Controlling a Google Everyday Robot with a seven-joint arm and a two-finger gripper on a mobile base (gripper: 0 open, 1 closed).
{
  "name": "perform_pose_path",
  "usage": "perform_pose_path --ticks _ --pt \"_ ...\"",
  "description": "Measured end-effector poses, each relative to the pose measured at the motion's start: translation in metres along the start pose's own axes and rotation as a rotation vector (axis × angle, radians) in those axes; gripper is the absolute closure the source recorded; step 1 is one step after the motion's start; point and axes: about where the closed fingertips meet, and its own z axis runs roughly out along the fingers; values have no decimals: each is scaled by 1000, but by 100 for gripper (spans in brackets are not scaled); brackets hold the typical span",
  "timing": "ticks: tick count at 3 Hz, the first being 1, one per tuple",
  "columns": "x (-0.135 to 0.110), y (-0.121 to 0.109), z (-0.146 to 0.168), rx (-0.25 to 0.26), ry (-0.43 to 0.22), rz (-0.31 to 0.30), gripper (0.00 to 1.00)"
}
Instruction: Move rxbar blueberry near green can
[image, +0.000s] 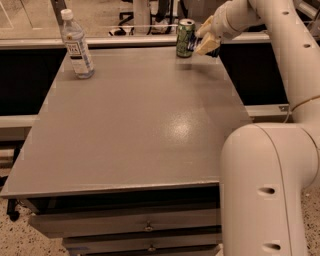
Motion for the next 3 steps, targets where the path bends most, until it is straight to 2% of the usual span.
perform_pose_path --ticks 3 --pt "14 0 8 -7 35 18 13"
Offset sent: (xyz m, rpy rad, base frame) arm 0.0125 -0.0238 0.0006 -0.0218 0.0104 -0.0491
